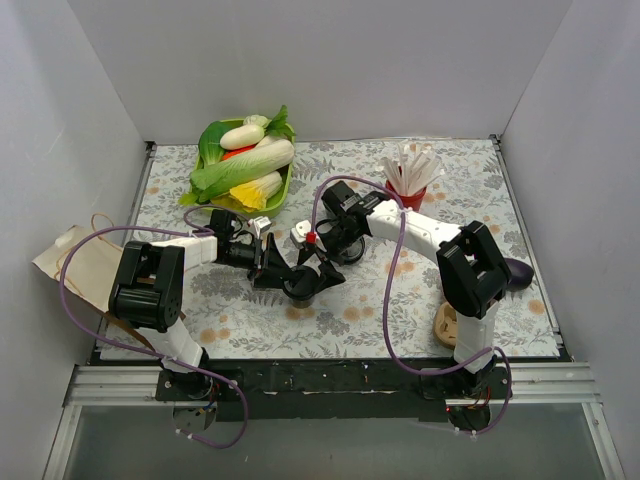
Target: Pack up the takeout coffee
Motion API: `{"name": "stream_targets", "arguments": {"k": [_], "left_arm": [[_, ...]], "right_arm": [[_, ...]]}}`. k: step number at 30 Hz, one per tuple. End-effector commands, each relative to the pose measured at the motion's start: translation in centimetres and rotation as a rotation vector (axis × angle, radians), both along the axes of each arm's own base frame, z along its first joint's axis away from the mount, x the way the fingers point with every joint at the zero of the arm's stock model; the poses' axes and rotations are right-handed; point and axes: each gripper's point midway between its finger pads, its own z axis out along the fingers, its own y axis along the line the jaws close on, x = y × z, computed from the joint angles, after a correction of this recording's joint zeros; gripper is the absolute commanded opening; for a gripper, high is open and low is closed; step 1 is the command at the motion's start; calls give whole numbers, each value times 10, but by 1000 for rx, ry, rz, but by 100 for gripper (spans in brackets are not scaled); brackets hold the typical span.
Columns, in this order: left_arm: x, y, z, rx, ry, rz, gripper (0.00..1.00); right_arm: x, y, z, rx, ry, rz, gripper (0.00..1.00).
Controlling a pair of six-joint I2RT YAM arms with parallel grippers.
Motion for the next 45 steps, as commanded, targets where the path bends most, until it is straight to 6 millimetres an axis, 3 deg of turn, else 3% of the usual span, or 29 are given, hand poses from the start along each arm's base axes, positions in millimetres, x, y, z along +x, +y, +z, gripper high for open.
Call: {"name": "stream_targets", "arguments": {"k": [1,12,18,28,34,41,45], "left_arm": [[5,5,-10,65,-56,13,65],[5,5,-9,63,-60,12,65],[5,5,-9,63,-58,12,65],[5,5,-12,68,-47,14,65],[4,5,-15,73,-30,16,65],[2,6,-21,81,23,32,65],[3,8,-30,119,40,48,65]], "right_arm": [[-1,3,10,21,-22,17,91],[-12,8,16,-41,186,17,91],[-4,5,3,-57,96,-19,82],[-7,-3,-23,-75,-69,11,79],[-17,-8,-39,-121,45,7,77],[-36,-11,-36,-166,334,55,77],[-42,-16,-38,-178,352,53,79]]}}
